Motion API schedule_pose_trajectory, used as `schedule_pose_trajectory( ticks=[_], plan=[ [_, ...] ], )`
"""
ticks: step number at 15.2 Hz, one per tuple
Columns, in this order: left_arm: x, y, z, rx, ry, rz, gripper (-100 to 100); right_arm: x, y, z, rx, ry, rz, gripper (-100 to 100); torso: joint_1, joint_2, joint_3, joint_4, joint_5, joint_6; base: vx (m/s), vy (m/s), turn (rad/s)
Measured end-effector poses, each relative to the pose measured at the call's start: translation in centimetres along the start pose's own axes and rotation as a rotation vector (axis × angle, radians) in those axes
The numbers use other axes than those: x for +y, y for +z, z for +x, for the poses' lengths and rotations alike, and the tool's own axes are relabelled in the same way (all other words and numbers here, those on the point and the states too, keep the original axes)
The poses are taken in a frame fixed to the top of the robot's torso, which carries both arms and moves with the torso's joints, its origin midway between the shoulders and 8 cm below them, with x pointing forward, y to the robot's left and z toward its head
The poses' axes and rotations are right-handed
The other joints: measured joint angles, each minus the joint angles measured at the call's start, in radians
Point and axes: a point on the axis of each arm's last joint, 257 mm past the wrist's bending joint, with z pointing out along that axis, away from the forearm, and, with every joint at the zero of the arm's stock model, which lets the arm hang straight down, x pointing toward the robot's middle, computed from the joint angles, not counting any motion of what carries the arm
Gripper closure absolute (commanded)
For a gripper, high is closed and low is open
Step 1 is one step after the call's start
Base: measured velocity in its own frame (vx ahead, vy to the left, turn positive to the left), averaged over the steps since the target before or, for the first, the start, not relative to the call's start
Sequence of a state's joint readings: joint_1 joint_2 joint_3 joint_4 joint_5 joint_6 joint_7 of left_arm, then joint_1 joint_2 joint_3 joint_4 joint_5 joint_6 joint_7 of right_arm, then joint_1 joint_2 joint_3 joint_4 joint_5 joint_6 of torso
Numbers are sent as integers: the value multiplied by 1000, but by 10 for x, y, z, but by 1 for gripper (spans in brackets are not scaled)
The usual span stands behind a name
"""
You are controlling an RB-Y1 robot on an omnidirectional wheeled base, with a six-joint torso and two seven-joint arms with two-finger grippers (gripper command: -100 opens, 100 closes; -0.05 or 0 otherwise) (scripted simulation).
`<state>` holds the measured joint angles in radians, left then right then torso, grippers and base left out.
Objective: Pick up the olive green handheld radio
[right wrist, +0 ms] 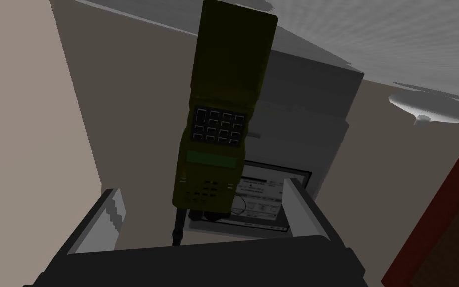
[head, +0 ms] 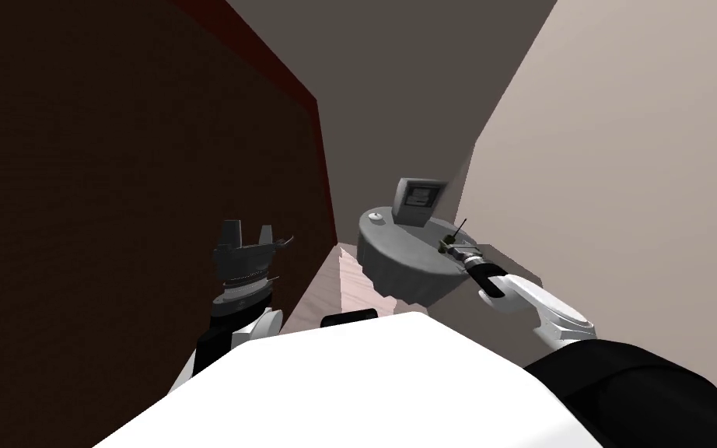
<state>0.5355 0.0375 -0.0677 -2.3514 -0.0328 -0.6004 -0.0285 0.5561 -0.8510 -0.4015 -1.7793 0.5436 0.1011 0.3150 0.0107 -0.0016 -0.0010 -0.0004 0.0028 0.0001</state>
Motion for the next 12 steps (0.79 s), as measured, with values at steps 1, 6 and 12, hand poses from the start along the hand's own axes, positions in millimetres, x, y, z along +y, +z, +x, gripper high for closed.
schedule_pose_trajectory(
  ticks=[1,6,12],
  plan=[
    [0,0,0,0,0,0,0,5,3,-1,-1,3,-6,-100,-4,2,1,0,-1,0,-37,-20,-53],
    [0,0,0,0,0,0,0,30,29,-4,3,23,-25,-100,-14,7,4,2,-4,0,-49,-51,-40],
    [0,0,0,0,0,0,0,62,53,-10,6,35,-49,-100,-13,7,4,2,-3,0,-38,-39,-39]
  ],
)
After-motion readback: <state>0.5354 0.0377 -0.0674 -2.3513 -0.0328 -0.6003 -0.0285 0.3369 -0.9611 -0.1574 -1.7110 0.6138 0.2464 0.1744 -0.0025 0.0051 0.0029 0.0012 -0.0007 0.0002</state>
